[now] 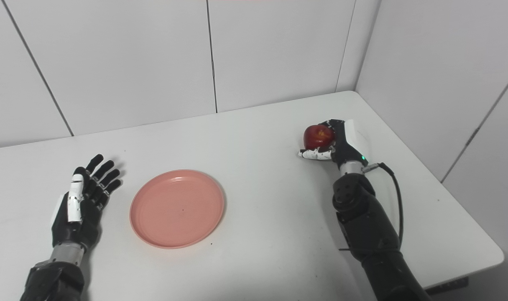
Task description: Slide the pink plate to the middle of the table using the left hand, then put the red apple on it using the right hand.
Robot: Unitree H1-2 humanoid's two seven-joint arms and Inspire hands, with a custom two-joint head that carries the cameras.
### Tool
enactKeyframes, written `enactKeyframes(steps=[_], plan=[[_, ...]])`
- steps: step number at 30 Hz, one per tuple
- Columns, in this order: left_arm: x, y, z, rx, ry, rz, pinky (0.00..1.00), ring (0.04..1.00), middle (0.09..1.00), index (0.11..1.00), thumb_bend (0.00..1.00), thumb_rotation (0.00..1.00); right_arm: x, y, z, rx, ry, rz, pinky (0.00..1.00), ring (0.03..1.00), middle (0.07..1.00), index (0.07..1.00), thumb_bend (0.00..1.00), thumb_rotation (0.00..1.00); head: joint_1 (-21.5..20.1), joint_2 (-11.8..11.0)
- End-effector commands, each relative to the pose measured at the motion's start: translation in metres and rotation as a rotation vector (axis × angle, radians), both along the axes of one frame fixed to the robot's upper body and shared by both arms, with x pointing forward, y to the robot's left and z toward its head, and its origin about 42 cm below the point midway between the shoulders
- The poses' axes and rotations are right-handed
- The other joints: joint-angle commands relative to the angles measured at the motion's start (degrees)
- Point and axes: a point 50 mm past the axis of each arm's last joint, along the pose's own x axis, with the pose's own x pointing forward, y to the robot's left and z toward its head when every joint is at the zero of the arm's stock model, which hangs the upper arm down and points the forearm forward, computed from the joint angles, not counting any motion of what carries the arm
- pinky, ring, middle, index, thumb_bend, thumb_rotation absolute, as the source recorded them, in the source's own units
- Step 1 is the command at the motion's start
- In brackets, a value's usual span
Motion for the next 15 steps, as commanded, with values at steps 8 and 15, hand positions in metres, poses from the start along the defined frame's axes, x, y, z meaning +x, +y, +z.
enactKeyframes(steps=[8, 15], plan=[[-0.004, -0.004, -0.008, -0.005, 0.054, 0.001, 0.86, 0.851, 0.866, 0.860, 0.38, 1.00, 0.006, 0.014, 0.050, -0.037, -0.188, 0.041, 0.40, 0.474, 0.521, 0.486, 0.52, 0.13, 0.71, -0.36], [-0.006, -0.009, -0.007, 0.002, 0.050, 0.000, 0.86, 0.852, 0.865, 0.861, 0.39, 1.00, 0.002, 0.033, 0.071, -0.062, -0.263, 0.104, 0.38, 0.447, 0.474, 0.505, 0.52, 0.03, 2.41, -0.76]])
